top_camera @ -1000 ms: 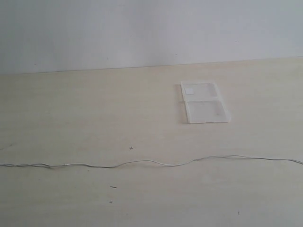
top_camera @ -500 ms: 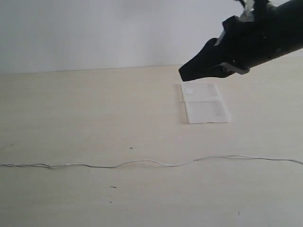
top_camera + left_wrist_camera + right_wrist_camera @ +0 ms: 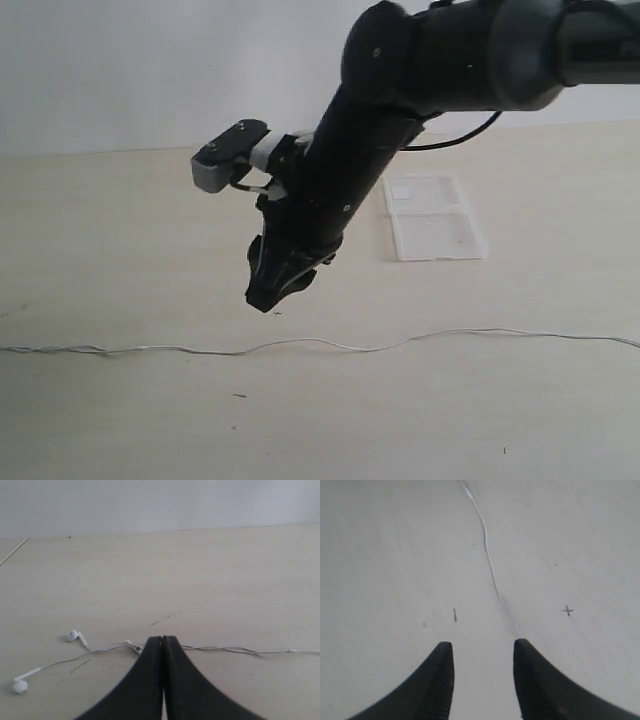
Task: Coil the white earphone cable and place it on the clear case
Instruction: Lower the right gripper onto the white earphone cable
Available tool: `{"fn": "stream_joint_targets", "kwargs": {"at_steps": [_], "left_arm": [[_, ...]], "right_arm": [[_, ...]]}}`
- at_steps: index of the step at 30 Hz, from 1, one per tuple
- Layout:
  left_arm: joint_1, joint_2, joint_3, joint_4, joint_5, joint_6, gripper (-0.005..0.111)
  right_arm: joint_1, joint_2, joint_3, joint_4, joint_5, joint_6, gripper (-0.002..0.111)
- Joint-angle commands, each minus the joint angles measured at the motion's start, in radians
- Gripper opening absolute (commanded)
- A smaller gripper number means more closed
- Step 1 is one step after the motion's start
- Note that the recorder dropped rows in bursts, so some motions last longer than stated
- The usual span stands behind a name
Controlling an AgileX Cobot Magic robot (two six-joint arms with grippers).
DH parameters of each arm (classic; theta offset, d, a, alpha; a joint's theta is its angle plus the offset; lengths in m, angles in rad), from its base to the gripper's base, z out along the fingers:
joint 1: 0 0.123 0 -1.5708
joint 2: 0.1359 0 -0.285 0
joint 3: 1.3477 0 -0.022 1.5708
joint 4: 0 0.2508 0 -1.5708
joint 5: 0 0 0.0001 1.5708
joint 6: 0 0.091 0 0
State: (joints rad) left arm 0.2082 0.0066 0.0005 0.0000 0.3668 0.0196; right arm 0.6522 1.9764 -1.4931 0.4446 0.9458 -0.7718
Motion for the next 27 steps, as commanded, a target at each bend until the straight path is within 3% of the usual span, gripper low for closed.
{"fn": "stream_joint_targets", "kwargs": {"at_steps": [1,10,18,27], "left_arm": [[-0.001,-0.007,-0.001,0.0,-0.01,0.003,0.0],[-0.001,-0.007,-0.001,0.0,-0.01,0.003,0.0],[-0.001,-0.007,-0.001,0.0,-0.01,0.003,0.0],[-0.001,-0.007,-0.001,0.0,-0.01,0.003,0.0]], "right_arm": [[0.047,0.078,-0.087,-0.135,0.03,0.085,0.04],[0.093,0.203,-0.198,-0.239,0.051,0.122,0.04],[0.151,0.243,-0.201,-0.253,-0.011,0.118,0.05],[0.156,0.3,-0.201,-0.29,-0.068,0.118,0.05]]}}
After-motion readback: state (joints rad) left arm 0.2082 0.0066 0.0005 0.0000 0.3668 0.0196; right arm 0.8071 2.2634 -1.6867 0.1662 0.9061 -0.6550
